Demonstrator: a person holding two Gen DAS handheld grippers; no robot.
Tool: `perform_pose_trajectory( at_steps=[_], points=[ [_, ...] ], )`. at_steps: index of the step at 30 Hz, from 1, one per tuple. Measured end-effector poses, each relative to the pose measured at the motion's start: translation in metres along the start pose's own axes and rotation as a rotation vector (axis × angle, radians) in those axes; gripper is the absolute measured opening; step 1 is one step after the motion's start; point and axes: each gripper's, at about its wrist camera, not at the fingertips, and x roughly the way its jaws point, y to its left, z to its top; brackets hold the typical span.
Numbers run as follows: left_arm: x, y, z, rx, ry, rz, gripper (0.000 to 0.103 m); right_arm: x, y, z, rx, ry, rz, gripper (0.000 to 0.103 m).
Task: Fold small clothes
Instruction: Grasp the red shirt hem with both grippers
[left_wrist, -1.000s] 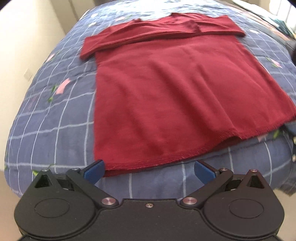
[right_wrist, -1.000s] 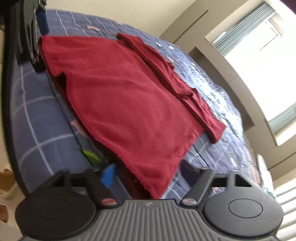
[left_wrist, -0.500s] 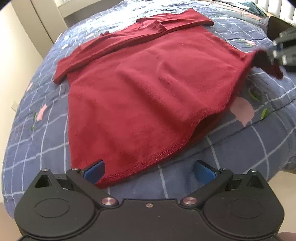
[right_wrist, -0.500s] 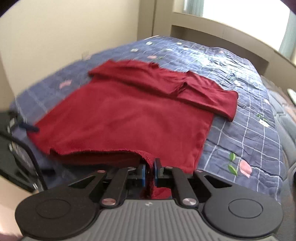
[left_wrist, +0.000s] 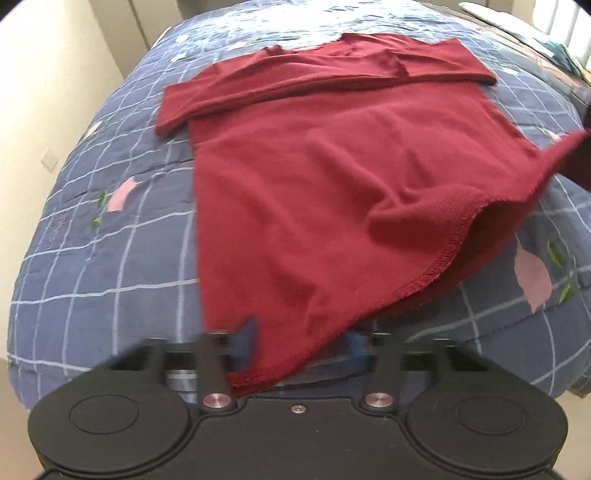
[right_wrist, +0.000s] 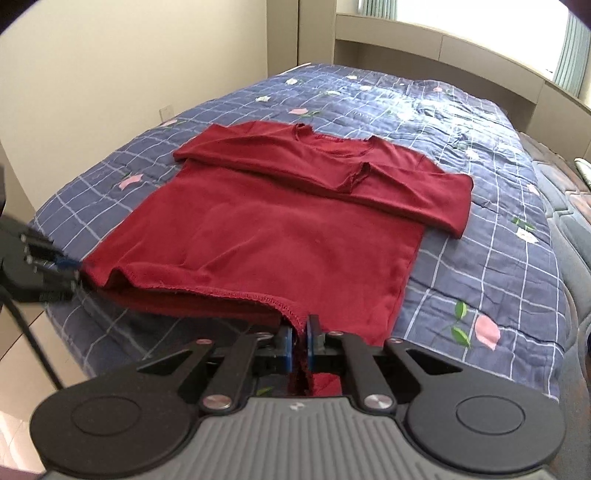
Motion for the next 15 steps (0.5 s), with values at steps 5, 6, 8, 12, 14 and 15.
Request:
perform_pose_trajectory(
  at_steps=[5,6,8,12,14,15],
  points=[
    [-0.023,0.003,0.015,0.044,-0.042,0.020,0.005,-0.019,0.007,-0.002,-0.050,0.012,-0.006,0.005],
    [-0.028,0.002,0.019,0.070,-0.052,0.031,0.005,-0.024,0.010,-0.003,-0.066,0.019,-0.008,0.005],
    [-0.039,-0.004,0.025,0.136,-0.067,0.078,0.005,-0.035,0.015,-0.005,-0.081,0.033,-0.007,0.005],
    [-0.069,-0.009,0.027,0.202,-0.073,0.102,0.004,-0.059,0.015,-0.004,-0.036,0.036,-0.002,0.005],
    [-0.086,-0.013,0.025,0.228,-0.082,0.114,0.004,-0.072,0.015,-0.001,-0.007,0.034,0.009,0.005],
    [-0.097,-0.013,0.024,0.234,-0.088,0.117,0.004,-0.079,0.016,-0.001,0.002,0.033,0.014,0.005]
  ],
)
